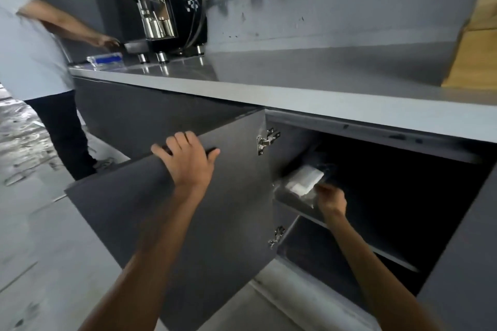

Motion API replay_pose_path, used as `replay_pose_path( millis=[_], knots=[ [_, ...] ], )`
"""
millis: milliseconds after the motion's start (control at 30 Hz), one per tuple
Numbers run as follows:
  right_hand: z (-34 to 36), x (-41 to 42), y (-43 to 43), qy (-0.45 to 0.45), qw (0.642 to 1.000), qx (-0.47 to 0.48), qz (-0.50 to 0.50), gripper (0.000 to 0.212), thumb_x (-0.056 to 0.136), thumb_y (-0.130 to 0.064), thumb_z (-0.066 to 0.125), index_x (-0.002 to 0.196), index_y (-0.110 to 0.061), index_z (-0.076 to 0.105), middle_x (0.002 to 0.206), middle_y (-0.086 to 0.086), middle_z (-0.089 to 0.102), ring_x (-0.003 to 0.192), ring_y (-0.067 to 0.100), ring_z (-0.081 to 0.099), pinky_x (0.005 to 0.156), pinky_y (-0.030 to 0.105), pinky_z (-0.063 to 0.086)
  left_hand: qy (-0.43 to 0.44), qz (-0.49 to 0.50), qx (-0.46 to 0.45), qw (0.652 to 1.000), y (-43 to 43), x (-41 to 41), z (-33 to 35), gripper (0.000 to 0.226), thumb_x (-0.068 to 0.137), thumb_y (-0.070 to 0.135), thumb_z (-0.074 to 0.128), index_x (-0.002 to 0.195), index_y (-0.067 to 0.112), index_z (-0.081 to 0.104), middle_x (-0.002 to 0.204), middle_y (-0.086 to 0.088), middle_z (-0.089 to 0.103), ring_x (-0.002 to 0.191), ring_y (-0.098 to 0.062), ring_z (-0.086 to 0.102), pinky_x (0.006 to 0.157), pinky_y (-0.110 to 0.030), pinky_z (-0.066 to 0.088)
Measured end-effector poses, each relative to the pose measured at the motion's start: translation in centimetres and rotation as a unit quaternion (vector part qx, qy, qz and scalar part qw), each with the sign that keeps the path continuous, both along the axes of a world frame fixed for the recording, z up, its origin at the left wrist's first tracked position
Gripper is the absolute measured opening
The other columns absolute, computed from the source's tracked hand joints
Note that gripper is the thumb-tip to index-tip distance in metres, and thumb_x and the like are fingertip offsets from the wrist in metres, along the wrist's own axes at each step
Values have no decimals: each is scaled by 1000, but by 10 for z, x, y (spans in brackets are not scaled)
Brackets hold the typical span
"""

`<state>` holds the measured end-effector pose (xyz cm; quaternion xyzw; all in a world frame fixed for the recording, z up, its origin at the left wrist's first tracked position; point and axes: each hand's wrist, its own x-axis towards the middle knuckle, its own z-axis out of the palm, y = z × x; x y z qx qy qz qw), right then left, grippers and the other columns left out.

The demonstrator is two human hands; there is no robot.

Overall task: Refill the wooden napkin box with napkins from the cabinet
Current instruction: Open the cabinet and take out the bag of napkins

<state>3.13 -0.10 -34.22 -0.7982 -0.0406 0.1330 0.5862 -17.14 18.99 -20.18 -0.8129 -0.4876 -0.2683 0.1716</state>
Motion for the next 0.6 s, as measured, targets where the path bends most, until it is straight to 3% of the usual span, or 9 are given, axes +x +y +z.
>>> replay_pose_path(
  millis=[33, 100, 167, 267, 333, 400, 467, 533, 600],
  knots=[
    [-8, 19, -2, 31, 999, 13, -9, 32, 82, -34, 68, 106, -13, 72, 110, 17, 71, 98, 35, 66, 84, 36, 50, 3, -8, -1, 1000, -4, 15, -2, 73, 75, 63, 60, 111, 1, 47, 106, -20, 55, 102, -37, 48, 105, -66, 26],
    [-10, 41, -6, 95, 993, 64, -31, 43, 73, -45, 75, 97, -10, 69, 91, 18, 71, 68, 27, 61, 62, 32, 49, 5, -25, -4, 1000, -13, 43, -5, 80, 73, 64, 61, 119, 1, 44, 109, -18, 55, 104, -36, 48, 106, -64, 26],
    [-6, 50, -11, 156, 982, 102, -8, 37, 79, -41, 73, 96, -10, 61, 76, 9, 59, 59, 17, 50, 46, 26, 44, -1, -21, -3, 1000, -16, 60, -8, 83, 72, 63, 63, 122, 1, 43, 112, -17, 55, 107, -36, 49, 108, -62, 28],
    [-15, 62, 0, 190, 972, 124, 62, 34, 86, -48, 64, 102, -19, 57, 95, 4, 62, 78, 15, 60, 62, 26, 53, -5, -27, 49, 998, -3, 67, -18, 79, 79, 63, 56, 125, 1, 41, 115, -17, 53, 110, -36, 48, 109, -57, 24],
    [-23, 69, 14, 242, 961, 119, 58, 34, 84, -50, 65, 92, -17, 60, 91, 6, 64, 79, 20, 63, 68, 30, 50, -8, -42, 80, 996, 8, 65, -23, 78, 83, 65, 49, 127, 1, 40, 115, -17, 51, 110, -35, 47, 107, -55, 20],
    [-28, 76, 32, 266, 957, 114, 27, 45, 78, -57, 67, 78, -12, 61, 82, 10, 65, 71, 25, 63, 64, 30, 50, -17, -46, 97, 994, 13, 67, -26, 78, 84, 66, 46, 127, 1, 39, 115, -17, 50, 110, -35, 47, 107, -54, 22],
    [-32, 83, 51, 238, 967, 89, 28, 50, 75, -62, 68, 77, -12, 61, 68, 10, 61, 56, 24, 58, 52, 29, 50, -16, -36, 111, 993, 15, 70, -26, 79, 85, 69, 42, 126, 2, 40, 115, -15, 51, 109, -34, 48, 107, -52, 25],
    [-46, 98, 64, 219, 975, 50, -1, 64, 57, -73, 73, 76, -13, 63, 53, 8, 55, 44, 21, 52, 50, 26, 44, -14, -29, 120, 992, 15, 70, -27, 79, 85, 70, 41, 126, 3, 41, 114, -13, 52, 109, -32, 49, 106, -50, 25],
    [-80, 132, 79, 214, 975, 52, -8, 79, 32, -83, 74, 76, -17, 69, 54, 7, 62, 48, 21, 61, 62, 28, 51, -16, -26, 127, 991, 15, 70, -29, 78, 85, 70, 41, 126, 3, 42, 114, -12, 52, 108, -31, 49, 106, -50, 26]
  ],
)
